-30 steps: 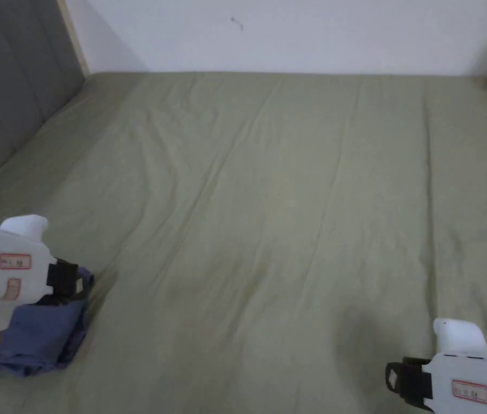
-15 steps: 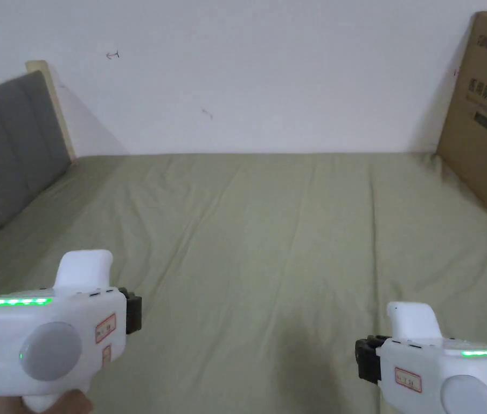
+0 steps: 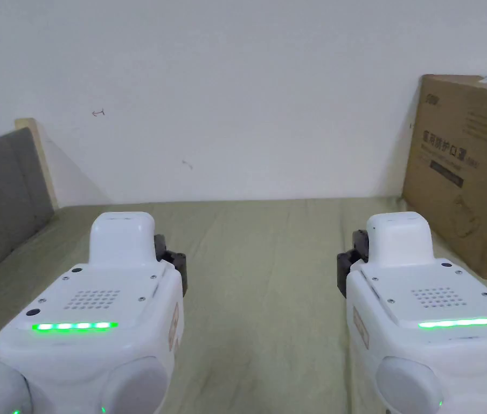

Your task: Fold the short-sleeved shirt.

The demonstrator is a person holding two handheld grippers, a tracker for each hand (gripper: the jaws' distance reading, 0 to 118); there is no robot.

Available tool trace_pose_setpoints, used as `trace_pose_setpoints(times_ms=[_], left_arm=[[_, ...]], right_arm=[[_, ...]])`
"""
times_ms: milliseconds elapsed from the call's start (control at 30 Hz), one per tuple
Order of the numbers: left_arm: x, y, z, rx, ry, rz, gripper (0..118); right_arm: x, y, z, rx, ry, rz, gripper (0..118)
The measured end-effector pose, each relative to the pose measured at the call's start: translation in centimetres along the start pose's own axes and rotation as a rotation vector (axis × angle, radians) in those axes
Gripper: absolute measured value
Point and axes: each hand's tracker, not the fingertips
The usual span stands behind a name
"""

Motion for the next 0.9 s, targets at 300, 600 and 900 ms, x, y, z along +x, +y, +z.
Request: trace_pose_setpoints(times_ms=[300,600,900], left_arm=[[0.7,-1.4,-0.2,0.030,0.067,-0.050,0],[1.0,-1.7,-0.1,0.058,0.045,-0.071,118],[1.0,-1.3,-0.5,-0.021,0.002,-0.047,118]], right_arm=[[1.0,-0.5,0.4,-0.017,0.010,-0.073,35],[0.9,-1.3,0.3,0.000,0.000,-0.071,111],[0.9,-1.3,0.0,0.042,-0.008,-0.062,118]])
